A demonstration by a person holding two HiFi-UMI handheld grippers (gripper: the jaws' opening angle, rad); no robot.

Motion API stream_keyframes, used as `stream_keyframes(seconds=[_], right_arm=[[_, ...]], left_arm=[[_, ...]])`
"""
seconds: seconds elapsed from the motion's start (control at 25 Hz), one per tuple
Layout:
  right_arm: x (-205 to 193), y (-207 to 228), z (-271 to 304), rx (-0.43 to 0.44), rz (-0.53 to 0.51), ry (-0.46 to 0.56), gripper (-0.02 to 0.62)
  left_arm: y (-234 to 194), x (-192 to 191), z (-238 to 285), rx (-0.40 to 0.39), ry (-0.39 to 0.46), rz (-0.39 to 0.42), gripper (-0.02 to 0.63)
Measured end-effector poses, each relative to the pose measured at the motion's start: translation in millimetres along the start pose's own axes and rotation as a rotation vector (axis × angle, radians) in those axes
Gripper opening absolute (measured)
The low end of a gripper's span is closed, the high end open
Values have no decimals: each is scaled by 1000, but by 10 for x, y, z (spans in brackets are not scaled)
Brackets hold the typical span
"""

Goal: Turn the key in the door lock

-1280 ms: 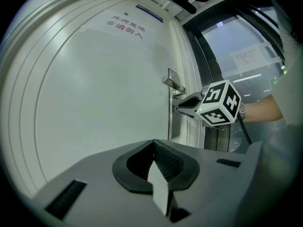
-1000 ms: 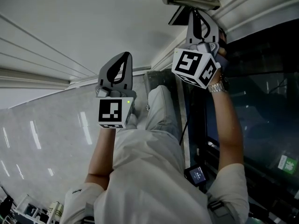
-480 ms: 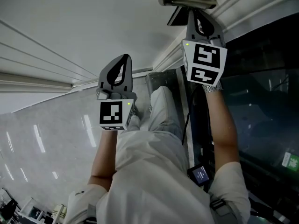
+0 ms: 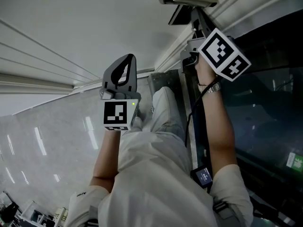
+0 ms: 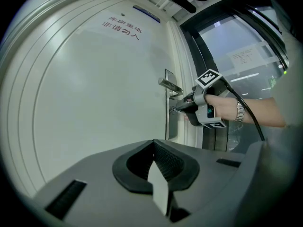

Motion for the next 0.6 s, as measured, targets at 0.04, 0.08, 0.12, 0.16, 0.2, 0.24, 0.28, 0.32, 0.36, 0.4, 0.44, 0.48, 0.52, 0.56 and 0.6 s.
stream_keyframes(seconds=[0.04,0.08,0.12,0.16,0.2,0.24,0.28,0.32,0.36,0.4,0.44,0.48,0.52,0.56,0.6], right_arm=[[-3,24,6,11,56,-10,9],[-7,46,13,22,109,-18,9],[-11,67,21,31,159,-25,9],[-16,84,27,41,205,-31,8],[-20,98,32,51,249,-37,9],[-24,109,35,61,295,-44,9],[-30,119,36,72,345,-53,9],[-37,131,36,83,401,-64,9],[-45,146,36,95,461,-75,9],[-55,164,38,105,519,-86,9],[-66,185,42,115,575,-95,9],[-78,205,48,123,629,-102,9],[-91,220,54,130,681,-107,9],[-104,233,61,137,733,-112,9],[-119,245,68,145,784,-116,9]], left_arm=[[-2,0,2,1,0,1,8],[-5,-5,3,2,-2,1,8],[-8,-14,4,3,-6,1,8],[-12,-24,3,5,-10,1,8],[-14,-29,0,7,-12,0,8],[-15,-28,-6,9,-12,0,8],[-14,-23,-13,10,-10,1,8],[-13,-15,-20,10,-5,2,8],[-11,-8,-25,10,-2,1,8],[-10,-2,-29,11,1,-1,8],[-12,0,-32,12,2,-3,8],[-16,0,-34,13,2,-5,8],[-21,-1,-37,15,2,-5,8],[-27,-3,-41,18,1,-5,8],[-35,-10,-47,21,-2,-5,8]])
Point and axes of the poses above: the fingertips, and each gripper's own axes: z forward along the fingers, y to its right, x out of its top, the point moved 10 cm from there along -z, backward along the fingers, and after that the axes turned 9 degrees about -x, right-handed, at the moved point
